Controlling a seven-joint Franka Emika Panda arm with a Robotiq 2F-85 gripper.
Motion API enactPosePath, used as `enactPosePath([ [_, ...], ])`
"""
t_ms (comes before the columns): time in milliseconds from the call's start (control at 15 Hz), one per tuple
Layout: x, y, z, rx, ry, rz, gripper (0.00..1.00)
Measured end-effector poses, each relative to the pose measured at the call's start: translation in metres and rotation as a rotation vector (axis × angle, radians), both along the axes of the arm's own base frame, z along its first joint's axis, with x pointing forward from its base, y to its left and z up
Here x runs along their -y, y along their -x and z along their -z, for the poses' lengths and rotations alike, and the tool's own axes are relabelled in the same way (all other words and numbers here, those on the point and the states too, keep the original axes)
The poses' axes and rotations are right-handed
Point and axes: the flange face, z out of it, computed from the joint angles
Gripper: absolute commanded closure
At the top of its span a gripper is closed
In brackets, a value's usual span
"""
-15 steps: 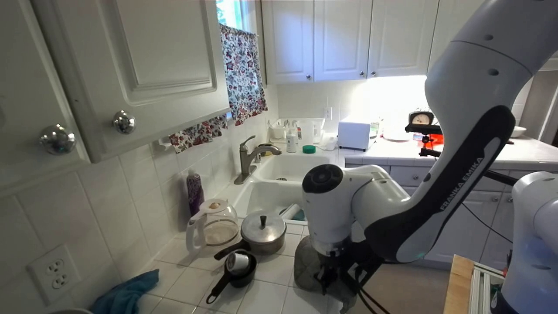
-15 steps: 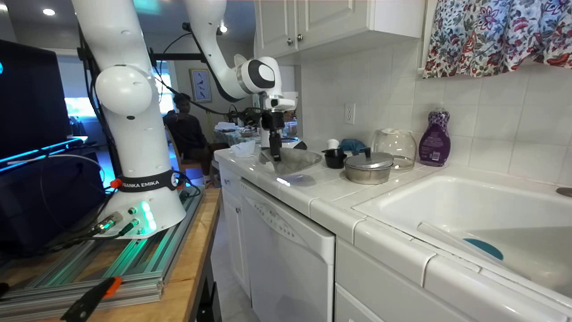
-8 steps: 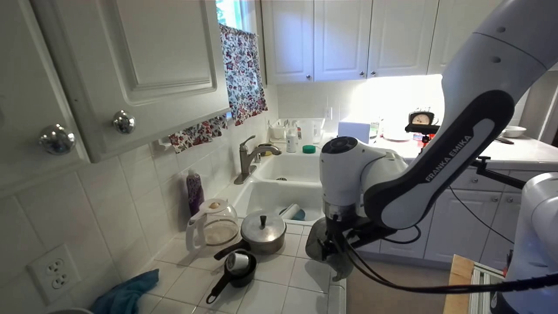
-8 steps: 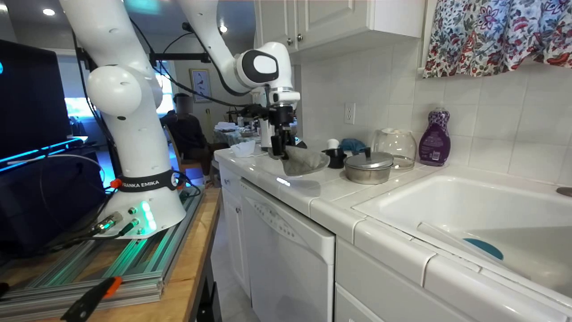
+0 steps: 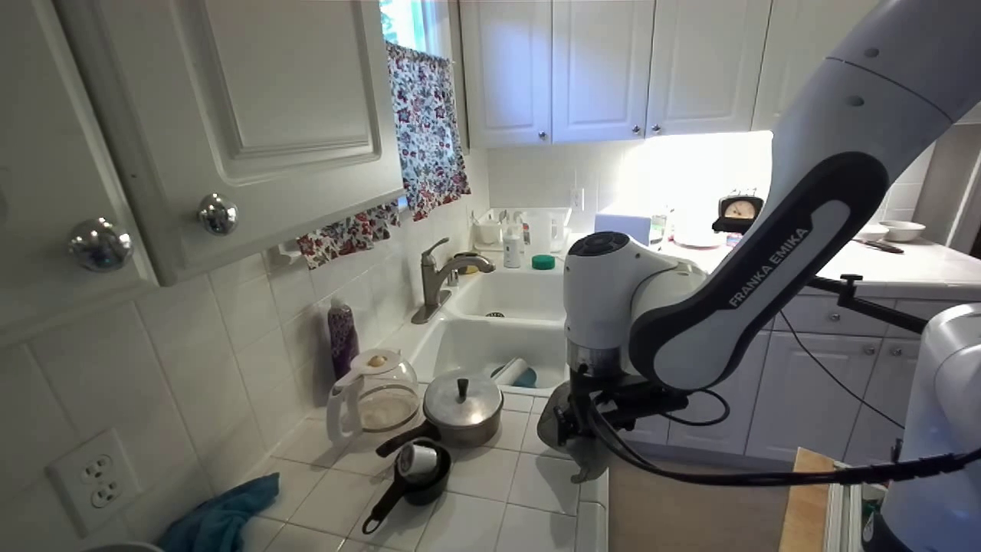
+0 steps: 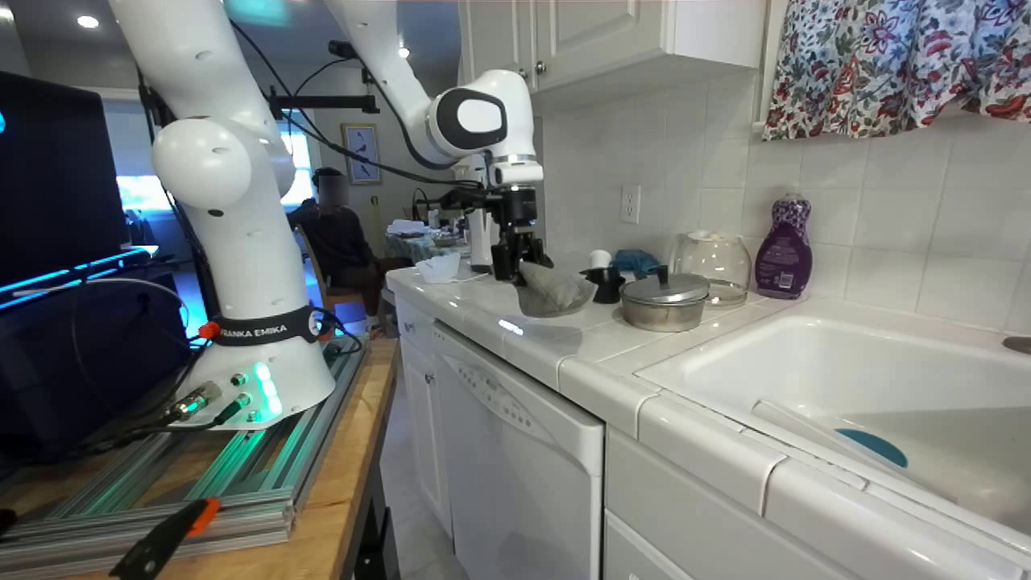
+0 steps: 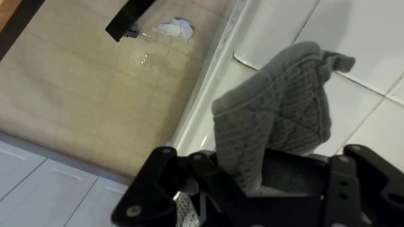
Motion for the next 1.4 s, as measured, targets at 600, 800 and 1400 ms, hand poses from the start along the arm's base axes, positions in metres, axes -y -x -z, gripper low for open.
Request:
enactPosePath([
  [600,0.017,-0.035,0.013,0.054,-0.173,0.411,1.0],
  [800,0.03,-0.049,0.02,0.087,-0.21,0.544,1.0],
  [1400,0.036,-0.084,0.026,0.115,-0.224,0.603,1.0],
])
